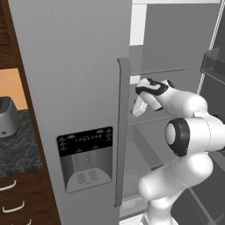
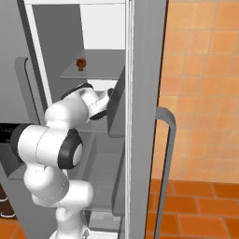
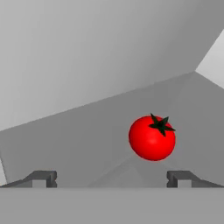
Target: Place one tomato and one chicken drumstick in each tupperware on the nearby counter, to pack two identical lunches.
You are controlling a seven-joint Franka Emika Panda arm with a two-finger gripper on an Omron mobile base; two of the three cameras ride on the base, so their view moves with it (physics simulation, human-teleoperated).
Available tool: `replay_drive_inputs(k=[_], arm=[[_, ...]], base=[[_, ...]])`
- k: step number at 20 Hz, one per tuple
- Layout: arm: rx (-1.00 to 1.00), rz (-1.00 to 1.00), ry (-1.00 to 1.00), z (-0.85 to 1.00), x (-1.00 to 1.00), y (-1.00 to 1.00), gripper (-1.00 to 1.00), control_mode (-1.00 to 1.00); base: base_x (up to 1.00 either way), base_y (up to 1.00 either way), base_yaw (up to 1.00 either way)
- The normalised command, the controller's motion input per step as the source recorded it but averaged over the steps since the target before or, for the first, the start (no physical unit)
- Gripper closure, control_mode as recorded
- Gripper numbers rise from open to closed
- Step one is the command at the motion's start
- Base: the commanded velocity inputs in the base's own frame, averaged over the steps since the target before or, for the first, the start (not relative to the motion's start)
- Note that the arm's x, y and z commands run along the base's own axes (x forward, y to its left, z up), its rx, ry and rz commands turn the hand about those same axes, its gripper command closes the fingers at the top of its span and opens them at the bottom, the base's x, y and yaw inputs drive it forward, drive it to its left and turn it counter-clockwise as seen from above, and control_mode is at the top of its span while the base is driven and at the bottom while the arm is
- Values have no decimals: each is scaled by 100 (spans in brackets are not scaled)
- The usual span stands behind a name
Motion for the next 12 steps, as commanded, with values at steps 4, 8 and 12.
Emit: replay_drive_inputs(k=[4,8,12], arm=[[0,8,-7,0,14,0,-100,-100],[0,9,-8,0,19,1,-100,-100],[0,10,-4,0,19,0,-100,-100]], base=[[0,0,0],[0,0,0],[0,0,0]])
